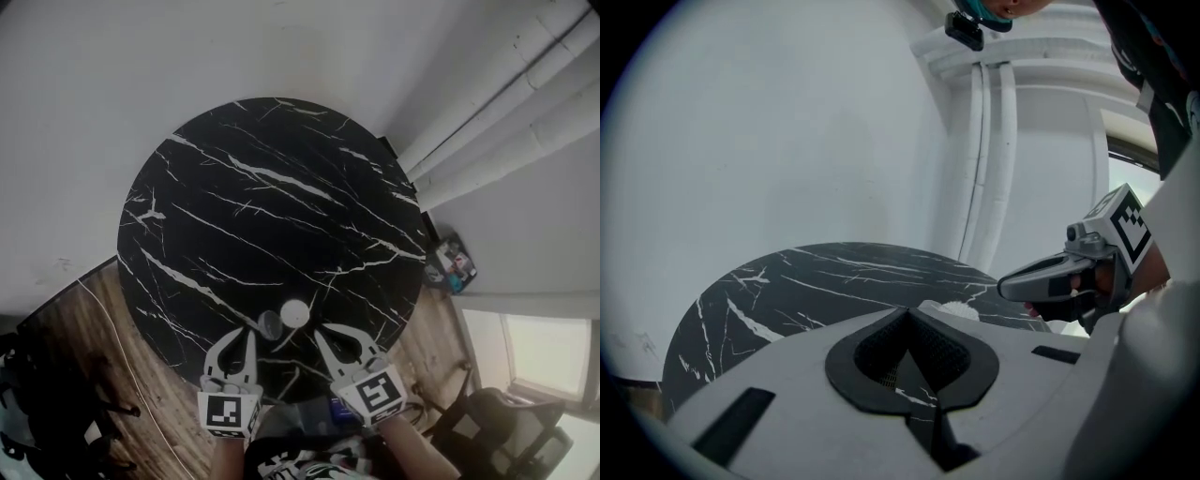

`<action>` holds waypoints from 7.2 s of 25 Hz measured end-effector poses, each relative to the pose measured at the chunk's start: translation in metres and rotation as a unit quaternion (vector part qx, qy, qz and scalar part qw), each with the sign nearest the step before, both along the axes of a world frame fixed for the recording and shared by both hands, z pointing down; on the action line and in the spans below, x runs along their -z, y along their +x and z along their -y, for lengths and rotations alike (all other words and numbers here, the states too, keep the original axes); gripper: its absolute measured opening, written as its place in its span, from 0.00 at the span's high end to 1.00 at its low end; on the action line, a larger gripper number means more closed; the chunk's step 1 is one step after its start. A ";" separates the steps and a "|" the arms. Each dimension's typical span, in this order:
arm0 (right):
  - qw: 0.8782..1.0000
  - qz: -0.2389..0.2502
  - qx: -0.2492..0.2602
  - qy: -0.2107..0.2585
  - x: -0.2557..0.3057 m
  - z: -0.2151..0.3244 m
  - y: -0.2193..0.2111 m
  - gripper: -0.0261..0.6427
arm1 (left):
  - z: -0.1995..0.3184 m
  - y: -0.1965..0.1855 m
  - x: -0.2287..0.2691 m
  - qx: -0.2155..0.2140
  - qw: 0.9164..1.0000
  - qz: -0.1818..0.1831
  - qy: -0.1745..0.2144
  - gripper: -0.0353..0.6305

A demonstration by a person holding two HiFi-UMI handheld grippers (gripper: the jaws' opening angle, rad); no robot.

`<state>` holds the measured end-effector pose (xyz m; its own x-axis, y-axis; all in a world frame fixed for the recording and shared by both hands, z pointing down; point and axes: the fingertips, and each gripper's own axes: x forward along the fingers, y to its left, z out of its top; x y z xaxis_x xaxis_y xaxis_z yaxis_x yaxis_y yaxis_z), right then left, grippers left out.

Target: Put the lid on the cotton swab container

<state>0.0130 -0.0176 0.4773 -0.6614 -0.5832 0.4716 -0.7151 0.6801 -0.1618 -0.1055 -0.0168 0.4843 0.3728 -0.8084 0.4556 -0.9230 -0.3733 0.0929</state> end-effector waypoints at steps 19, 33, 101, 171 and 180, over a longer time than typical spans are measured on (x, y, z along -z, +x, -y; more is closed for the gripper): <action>1.000 0.001 0.023 -0.021 -0.024 -0.001 -0.009 0.94 | -0.005 0.006 -0.021 0.004 0.999 -0.025 -0.023 0.93; 1.000 0.003 0.018 -0.011 -0.020 0.005 -0.006 0.93 | 0.003 0.018 -0.012 -0.001 0.999 -0.032 -0.012 0.93; 0.999 0.027 0.018 0.023 0.008 0.034 -0.005 0.93 | 0.033 0.051 -0.006 -0.051 0.998 -0.033 0.000 0.93; 0.998 0.047 0.050 -0.010 -0.016 0.030 -0.017 0.93 | 0.037 0.065 -0.019 -0.077 0.996 -0.033 -0.015 0.93; 0.998 0.040 0.054 -0.014 -0.021 0.030 -0.016 0.93 | 0.037 0.066 -0.019 -0.075 0.996 -0.035 -0.018 0.93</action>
